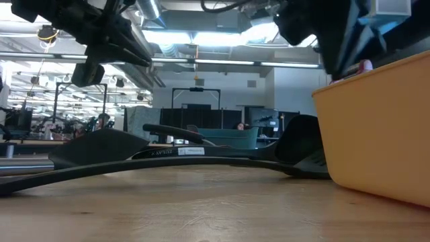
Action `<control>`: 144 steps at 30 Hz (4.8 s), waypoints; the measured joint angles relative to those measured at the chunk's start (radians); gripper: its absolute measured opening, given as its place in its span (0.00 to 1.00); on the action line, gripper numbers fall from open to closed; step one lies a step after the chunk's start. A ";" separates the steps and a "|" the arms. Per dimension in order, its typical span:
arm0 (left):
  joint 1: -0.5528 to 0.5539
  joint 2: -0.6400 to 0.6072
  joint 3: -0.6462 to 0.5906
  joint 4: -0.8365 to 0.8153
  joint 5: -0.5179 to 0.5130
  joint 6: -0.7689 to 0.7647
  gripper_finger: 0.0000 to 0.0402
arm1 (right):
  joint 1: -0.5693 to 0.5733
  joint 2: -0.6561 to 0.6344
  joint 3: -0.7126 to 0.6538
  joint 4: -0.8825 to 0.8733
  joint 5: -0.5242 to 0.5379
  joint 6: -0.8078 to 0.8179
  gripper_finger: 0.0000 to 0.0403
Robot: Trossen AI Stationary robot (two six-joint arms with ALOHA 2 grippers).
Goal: Pick & Place Kitchen Items
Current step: Put the small orange spatula into the yellow bin
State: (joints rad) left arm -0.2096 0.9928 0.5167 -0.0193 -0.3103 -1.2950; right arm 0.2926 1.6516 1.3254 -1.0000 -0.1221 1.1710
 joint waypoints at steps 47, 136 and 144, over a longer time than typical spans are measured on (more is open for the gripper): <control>0.000 0.000 0.000 0.000 -0.025 0.018 0.05 | 0.037 0.001 -0.121 -0.037 -0.047 0.013 0.07; 0.258 0.387 0.037 -0.565 0.107 -0.077 0.27 | -0.025 0.001 -0.120 0.227 -0.107 -0.098 0.07; 0.260 0.378 0.037 -0.561 0.116 -0.075 0.15 | -0.025 0.001 -0.120 0.228 -0.110 -0.098 0.07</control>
State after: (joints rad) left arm 0.0502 1.3710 0.5533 -0.5799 -0.1945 -1.3697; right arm 0.2677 1.6527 1.2053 -0.7719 -0.2323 1.0729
